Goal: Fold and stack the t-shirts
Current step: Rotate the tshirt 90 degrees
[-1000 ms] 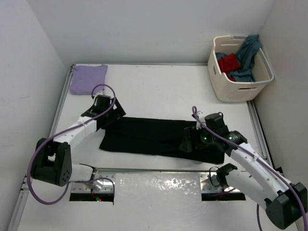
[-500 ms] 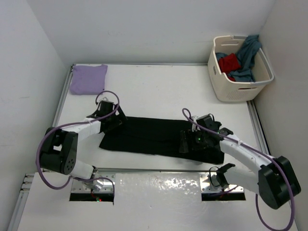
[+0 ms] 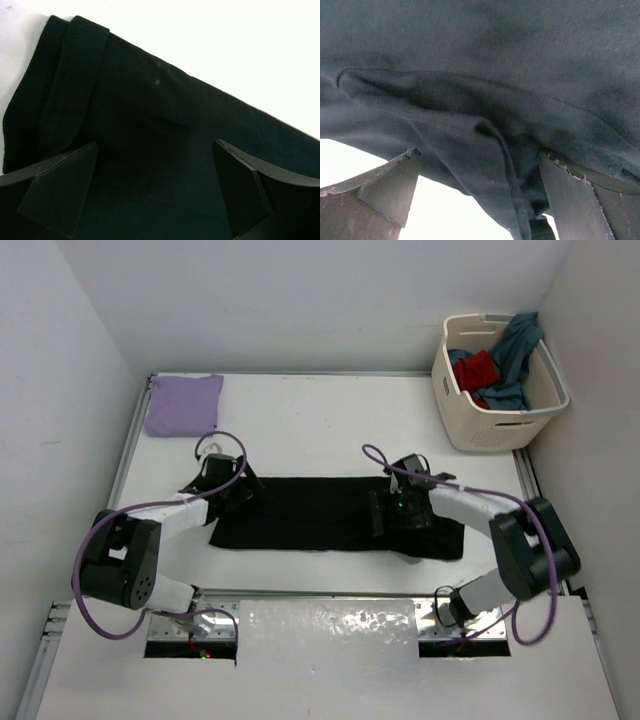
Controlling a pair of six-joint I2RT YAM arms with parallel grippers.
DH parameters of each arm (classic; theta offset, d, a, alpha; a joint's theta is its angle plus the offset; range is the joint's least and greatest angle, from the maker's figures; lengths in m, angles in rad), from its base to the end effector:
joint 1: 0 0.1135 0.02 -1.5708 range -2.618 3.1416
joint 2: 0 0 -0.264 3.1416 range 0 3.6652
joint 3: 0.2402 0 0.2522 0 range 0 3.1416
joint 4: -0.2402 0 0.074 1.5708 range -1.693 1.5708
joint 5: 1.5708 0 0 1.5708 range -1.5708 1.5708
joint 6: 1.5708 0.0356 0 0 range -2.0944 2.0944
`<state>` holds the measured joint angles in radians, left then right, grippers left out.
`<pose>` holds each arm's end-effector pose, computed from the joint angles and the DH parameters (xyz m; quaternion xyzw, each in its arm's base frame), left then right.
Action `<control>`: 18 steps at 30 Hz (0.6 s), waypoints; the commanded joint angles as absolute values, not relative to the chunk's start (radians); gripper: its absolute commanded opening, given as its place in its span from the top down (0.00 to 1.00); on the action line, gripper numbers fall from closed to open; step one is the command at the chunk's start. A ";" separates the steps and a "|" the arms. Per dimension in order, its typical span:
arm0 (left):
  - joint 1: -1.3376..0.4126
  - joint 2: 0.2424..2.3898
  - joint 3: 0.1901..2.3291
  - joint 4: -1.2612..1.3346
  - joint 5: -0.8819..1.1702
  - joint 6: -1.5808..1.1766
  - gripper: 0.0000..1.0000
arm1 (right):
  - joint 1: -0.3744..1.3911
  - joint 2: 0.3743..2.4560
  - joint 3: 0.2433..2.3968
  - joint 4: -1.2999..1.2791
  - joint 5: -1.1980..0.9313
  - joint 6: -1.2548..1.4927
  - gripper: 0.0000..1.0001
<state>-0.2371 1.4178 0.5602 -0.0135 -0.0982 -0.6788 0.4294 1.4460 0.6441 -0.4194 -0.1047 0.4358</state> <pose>0.2495 -0.0567 0.1447 -0.2219 0.9118 -0.1100 0.3275 0.2149 0.1025 0.1383 -0.0059 0.9834 0.1196 0.1360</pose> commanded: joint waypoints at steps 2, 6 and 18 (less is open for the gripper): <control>-0.261 1.457 0.480 -0.169 -0.068 -0.745 0.00 | 0.361 1.646 0.810 -0.314 -0.083 0.304 0.01; -0.301 1.390 0.471 -0.259 -0.046 -0.826 0.00 | 0.316 1.827 1.018 -0.346 -0.214 0.164 0.01; -0.538 1.013 0.511 -0.572 0.061 -0.775 0.00 | 0.316 2.166 1.874 -0.932 -0.344 -0.550 0.01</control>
<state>-0.5240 1.0859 0.4477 -0.3950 0.0154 -0.8444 0.3099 2.2044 1.7348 -0.6807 -0.2947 -0.2634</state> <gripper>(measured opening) 0.997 0.993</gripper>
